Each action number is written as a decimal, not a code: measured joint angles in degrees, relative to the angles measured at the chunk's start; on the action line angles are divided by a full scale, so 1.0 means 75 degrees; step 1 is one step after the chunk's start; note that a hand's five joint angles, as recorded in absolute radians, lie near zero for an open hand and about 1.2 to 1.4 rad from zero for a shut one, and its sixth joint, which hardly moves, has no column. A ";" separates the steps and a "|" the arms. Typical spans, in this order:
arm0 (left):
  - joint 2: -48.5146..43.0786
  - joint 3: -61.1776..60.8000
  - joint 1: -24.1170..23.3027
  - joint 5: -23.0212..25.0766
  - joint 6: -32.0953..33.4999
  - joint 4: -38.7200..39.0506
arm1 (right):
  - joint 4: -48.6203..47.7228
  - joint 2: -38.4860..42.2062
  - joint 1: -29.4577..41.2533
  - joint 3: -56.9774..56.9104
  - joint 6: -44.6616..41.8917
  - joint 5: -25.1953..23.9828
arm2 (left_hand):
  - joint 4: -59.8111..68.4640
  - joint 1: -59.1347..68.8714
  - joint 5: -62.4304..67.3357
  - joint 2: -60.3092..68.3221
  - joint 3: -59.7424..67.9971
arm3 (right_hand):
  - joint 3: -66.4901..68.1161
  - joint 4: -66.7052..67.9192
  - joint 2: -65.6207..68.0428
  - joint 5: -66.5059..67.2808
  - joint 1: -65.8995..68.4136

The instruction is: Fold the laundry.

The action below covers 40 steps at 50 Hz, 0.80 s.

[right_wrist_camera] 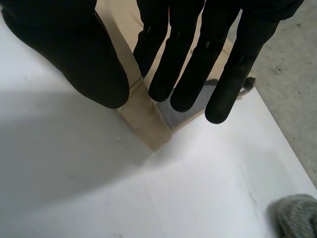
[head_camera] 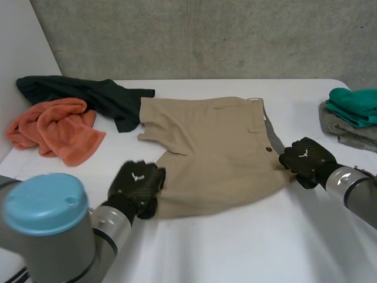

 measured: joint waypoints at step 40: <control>-0.1114 0.2866 0.0235 0.0588 0.0766 -0.1284 | 0.2733 -0.1147 0.0010 -0.1025 0.0609 0.0995 | 0.0034 0.0051 0.0000 0.0029 0.0037 | 0.0025 0.0012 0.0000 0.0318 -0.0010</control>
